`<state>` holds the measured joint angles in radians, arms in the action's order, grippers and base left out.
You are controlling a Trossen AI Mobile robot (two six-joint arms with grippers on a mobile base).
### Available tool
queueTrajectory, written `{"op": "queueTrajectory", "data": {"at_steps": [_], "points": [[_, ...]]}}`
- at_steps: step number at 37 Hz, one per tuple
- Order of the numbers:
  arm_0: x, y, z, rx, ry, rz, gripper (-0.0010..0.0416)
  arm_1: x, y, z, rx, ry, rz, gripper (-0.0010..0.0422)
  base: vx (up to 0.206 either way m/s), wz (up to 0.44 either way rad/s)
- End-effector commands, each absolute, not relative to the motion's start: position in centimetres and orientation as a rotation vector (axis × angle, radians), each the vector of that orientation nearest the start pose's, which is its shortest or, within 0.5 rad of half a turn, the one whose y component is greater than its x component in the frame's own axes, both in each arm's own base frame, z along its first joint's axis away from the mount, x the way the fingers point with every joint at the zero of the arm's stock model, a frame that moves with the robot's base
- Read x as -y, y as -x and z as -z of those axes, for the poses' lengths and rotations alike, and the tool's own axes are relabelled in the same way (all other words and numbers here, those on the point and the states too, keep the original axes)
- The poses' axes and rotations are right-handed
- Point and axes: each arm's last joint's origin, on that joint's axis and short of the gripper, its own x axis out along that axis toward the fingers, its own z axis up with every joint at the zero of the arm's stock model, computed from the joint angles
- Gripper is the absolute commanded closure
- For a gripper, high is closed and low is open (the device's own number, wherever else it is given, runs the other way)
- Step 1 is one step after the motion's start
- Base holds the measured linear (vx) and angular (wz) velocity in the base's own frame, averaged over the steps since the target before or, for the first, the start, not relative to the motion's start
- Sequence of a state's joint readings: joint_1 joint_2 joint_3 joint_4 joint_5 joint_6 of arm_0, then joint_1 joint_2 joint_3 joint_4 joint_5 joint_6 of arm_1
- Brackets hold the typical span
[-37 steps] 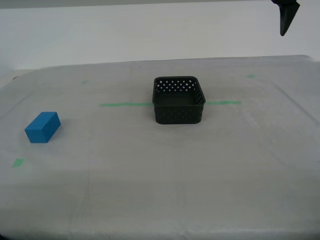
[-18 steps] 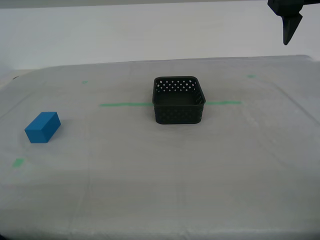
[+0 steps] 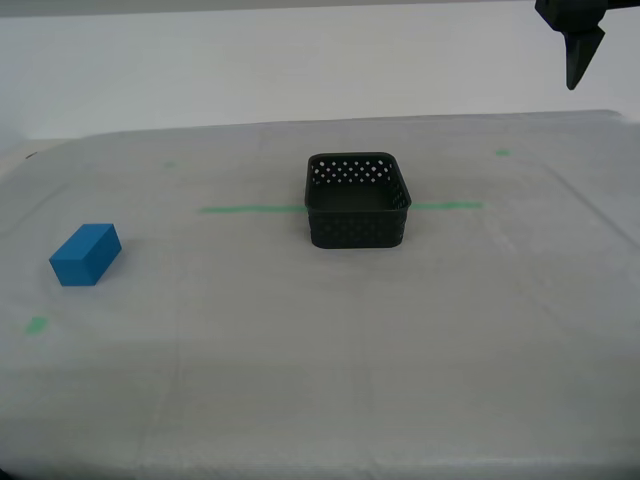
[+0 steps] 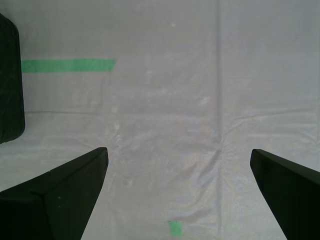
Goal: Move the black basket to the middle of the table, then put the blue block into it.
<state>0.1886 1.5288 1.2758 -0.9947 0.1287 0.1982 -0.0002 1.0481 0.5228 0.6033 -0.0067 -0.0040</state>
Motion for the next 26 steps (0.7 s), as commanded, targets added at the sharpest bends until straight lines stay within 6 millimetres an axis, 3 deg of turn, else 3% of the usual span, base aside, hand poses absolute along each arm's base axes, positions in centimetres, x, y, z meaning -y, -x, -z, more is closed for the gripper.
{"op": "queueTrajectory", "data": {"at_steps": [1, 26], "points": [[-5.09, -28.72, -27.28, -1.228, 0.026, 0.073, 0.0007, -0.01, -22.66, -26.95, 0.083, 0.003, -0.006, 0.0412, 0.000, 0.000], [-5.11, -28.72, -27.28, -1.227, 0.026, 0.072, 0.0007, -0.01, -22.68, -27.02, 0.082, 0.029, -0.006, 0.0412, 0.000, 0.000]]}}
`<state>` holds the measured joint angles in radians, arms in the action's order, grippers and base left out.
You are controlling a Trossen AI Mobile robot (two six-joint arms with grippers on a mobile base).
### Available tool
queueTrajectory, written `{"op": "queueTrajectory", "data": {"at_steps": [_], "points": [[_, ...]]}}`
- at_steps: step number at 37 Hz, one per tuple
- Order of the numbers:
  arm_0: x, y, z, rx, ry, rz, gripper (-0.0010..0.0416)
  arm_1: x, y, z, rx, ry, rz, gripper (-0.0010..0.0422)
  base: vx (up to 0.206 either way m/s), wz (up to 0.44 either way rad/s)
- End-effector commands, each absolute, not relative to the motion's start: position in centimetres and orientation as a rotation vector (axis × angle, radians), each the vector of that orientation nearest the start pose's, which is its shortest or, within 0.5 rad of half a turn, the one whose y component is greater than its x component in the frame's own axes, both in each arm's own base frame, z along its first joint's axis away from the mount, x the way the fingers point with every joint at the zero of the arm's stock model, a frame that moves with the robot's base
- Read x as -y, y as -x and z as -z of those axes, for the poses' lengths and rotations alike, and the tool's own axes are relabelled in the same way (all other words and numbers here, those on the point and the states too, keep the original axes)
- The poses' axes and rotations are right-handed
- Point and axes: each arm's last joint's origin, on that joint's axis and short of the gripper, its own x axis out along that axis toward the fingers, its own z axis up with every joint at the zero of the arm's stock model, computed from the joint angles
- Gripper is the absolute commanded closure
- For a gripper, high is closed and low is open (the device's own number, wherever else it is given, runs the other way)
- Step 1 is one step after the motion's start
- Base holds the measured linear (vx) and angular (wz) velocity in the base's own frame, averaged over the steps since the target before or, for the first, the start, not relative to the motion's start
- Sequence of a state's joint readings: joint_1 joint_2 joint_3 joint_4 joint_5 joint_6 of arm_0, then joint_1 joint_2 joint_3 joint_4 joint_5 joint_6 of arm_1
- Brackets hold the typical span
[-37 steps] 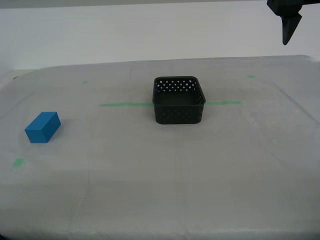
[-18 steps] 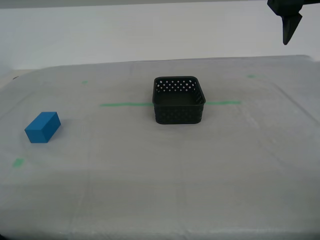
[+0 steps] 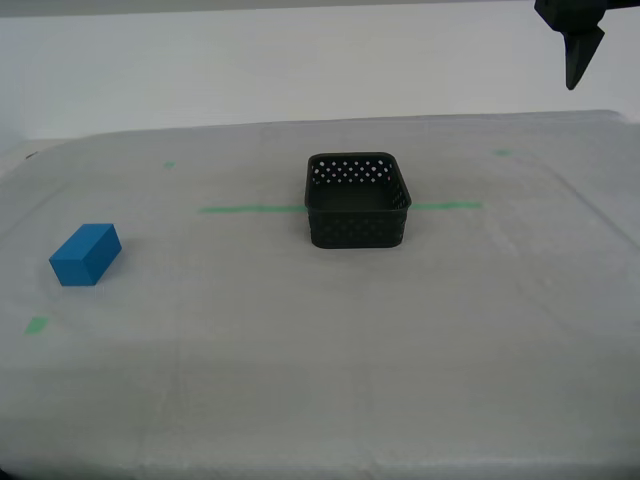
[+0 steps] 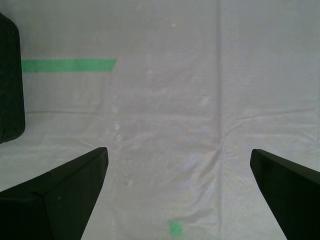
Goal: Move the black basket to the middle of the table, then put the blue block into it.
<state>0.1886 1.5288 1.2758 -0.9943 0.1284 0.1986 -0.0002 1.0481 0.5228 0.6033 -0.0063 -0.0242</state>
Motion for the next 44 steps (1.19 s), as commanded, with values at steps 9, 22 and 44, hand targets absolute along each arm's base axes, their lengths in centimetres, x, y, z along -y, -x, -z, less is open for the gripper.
{"op": "queueTrajectory", "data": {"at_steps": [9, 22, 44], "points": [[-5.1, -28.7, -27.3, -1.227, 0.026, 0.073, 0.0007, 0.0, -23.1, -27.1, -0.082, 0.041, -0.008, 0.0412, 0.000, 0.000], [-5.1, -28.7, -27.3, -1.227, 0.026, 0.073, 0.0007, 0.0, -23.1, -28.4, -0.342, 0.056, -0.015, 0.0412, 0.000, 0.000], [-5.1, -28.7, -27.3, -1.227, 0.026, 0.073, 0.0007, 0.0, -21.7, -28.9, -0.646, 0.126, -0.048, 0.0412, 0.000, 0.000]]}}
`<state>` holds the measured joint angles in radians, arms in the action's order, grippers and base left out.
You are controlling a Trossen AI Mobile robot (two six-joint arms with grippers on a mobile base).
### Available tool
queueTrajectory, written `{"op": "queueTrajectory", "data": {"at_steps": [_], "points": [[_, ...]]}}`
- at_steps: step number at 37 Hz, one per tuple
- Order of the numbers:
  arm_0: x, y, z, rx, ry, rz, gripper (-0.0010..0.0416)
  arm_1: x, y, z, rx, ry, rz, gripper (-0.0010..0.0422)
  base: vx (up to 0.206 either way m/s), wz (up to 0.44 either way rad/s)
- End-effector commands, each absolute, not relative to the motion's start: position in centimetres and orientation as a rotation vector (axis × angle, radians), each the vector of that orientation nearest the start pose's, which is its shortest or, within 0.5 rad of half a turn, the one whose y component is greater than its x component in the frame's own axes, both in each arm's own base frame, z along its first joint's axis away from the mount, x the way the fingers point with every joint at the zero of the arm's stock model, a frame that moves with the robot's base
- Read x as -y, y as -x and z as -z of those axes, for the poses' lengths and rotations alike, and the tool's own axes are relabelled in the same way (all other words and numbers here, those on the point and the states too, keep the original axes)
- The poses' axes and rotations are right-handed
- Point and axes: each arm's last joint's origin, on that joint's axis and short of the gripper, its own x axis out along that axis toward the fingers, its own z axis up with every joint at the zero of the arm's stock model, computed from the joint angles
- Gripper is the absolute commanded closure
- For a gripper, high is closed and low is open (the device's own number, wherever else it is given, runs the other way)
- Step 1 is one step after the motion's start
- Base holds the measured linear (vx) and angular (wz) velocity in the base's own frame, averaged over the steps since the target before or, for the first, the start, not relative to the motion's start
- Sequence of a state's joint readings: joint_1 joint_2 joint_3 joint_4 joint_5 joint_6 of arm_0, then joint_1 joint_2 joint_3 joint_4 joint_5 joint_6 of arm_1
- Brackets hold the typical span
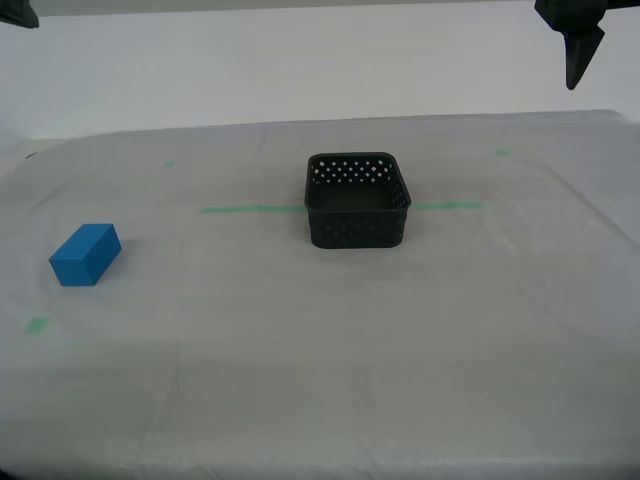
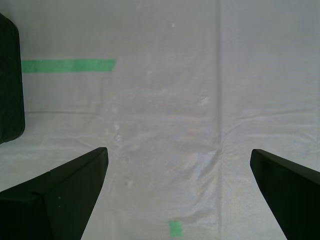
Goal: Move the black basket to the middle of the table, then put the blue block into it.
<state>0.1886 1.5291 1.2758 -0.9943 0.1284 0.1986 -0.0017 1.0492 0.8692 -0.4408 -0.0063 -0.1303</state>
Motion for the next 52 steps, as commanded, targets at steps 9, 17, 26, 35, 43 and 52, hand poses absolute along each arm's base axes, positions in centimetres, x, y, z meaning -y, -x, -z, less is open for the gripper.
{"op": "queueTrajectory", "data": {"at_steps": [9, 17, 26, 35, 43, 52], "points": [[-5.1, -28.7, -27.3, -1.227, 0.026, 0.073, 0.0007, 0.0, -21.1, -28.1, -0.753, 0.126, -0.056, 0.0412, 0.000, 0.000], [-5.1, -28.7, -27.3, -1.227, 0.026, 0.073, 0.0007, 0.1, -20.8, -27.3, -0.849, 0.145, -0.047, 0.0412, 0.000, 0.000], [-5.1, -28.7, -27.3, -1.227, 0.026, 0.073, 0.0007, 0.2, -21.7, -25.5, -1.023, 0.148, -0.027, 0.0412, 0.000, 0.000], [-5.1, -28.7, -27.3, -1.227, 0.026, 0.073, 0.0007, 0.1, -23.1, -24.4, -1.180, 0.105, -0.025, 0.0412, 0.000, 0.000], [-5.1, -28.7, -27.3, -1.227, 0.026, 0.073, 0.0007, 0.1, -24.1, -23.4, -1.308, 0.090, -0.022, 0.0412, 0.000, 0.000], [-5.1, -28.7, -27.3, -1.227, 0.026, 0.073, 0.0007, 0.1, -24.7, -22.3, -1.385, 0.072, -0.030, 0.0412, 0.000, 0.000]]}}
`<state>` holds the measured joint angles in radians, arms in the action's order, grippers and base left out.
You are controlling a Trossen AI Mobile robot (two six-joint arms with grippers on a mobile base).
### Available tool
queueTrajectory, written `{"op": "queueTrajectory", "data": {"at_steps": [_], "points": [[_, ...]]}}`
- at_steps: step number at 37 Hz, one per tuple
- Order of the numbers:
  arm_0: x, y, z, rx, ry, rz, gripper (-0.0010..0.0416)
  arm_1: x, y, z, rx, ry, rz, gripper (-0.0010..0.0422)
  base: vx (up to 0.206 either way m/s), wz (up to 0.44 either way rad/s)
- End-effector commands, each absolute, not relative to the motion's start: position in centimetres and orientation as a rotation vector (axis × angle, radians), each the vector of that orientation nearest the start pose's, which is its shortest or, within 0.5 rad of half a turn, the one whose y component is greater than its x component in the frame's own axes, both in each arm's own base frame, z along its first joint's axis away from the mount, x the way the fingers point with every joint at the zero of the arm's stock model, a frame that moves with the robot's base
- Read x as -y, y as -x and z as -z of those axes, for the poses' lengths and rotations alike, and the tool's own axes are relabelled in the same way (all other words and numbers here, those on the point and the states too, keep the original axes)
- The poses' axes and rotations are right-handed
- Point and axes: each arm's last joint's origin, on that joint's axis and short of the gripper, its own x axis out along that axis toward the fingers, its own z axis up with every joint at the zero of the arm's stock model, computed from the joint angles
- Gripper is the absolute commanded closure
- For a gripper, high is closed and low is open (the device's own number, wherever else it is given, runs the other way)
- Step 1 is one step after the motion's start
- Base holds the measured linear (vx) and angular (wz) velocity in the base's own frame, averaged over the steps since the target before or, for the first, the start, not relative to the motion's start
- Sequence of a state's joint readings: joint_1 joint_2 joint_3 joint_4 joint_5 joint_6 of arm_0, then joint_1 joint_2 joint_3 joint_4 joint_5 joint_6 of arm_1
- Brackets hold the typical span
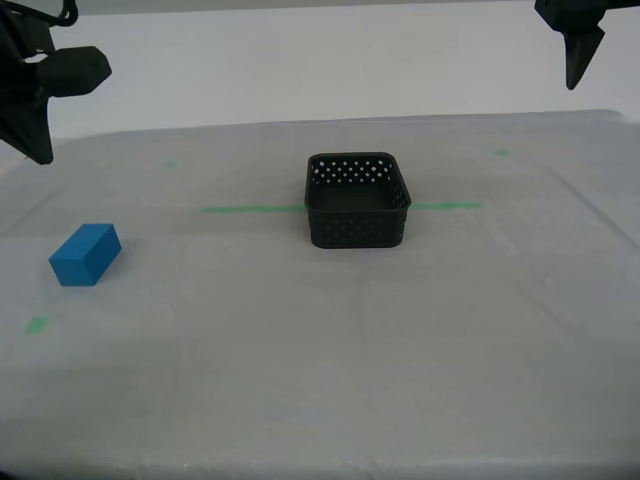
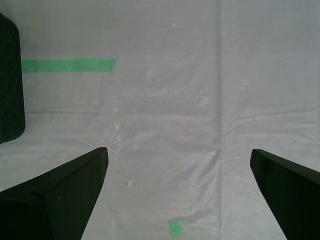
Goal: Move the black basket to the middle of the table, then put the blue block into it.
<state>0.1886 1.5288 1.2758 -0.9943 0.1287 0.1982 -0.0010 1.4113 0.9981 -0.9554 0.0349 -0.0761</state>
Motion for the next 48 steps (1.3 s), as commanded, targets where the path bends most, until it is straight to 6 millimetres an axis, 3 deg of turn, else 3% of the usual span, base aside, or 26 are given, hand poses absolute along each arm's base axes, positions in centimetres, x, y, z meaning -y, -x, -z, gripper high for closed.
{"op": "queueTrajectory", "data": {"at_steps": [1, 11, 16, 35, 48], "points": [[-5.10, -28.72, -27.28, -1.227, 0.026, 0.073, 0.0007, 0.05, -24.69, -22.23, -1.389, 0.066, -0.034, 0.0412, 0.000, 0.000], [-5.10, -28.73, -27.28, -1.226, 0.026, 0.073, 0.0007, -0.17, -24.76, -21.95, -1.402, 0.016, -0.072, 0.0410, 0.000, 0.000], [-5.10, -28.72, -27.28, -1.227, 0.026, 0.073, 0.0007, -0.17, -24.76, -21.95, -1.402, 0.017, -0.071, 0.0381, 0.000, 0.000], [-5.10, -28.72, -27.28, -1.227, 0.026, 0.073, 0.0007, -0.27, -24.87, -21.97, -1.390, 0.021, -0.072, 0.0172, 0.000, 0.000], [-5.11, -28.72, -27.28, -1.227, 0.026, 0.073, 0.0007, -0.23, -25.01, -22.00, -1.376, 0.033, -0.048, 0.0001, 0.000, 0.000]]}}
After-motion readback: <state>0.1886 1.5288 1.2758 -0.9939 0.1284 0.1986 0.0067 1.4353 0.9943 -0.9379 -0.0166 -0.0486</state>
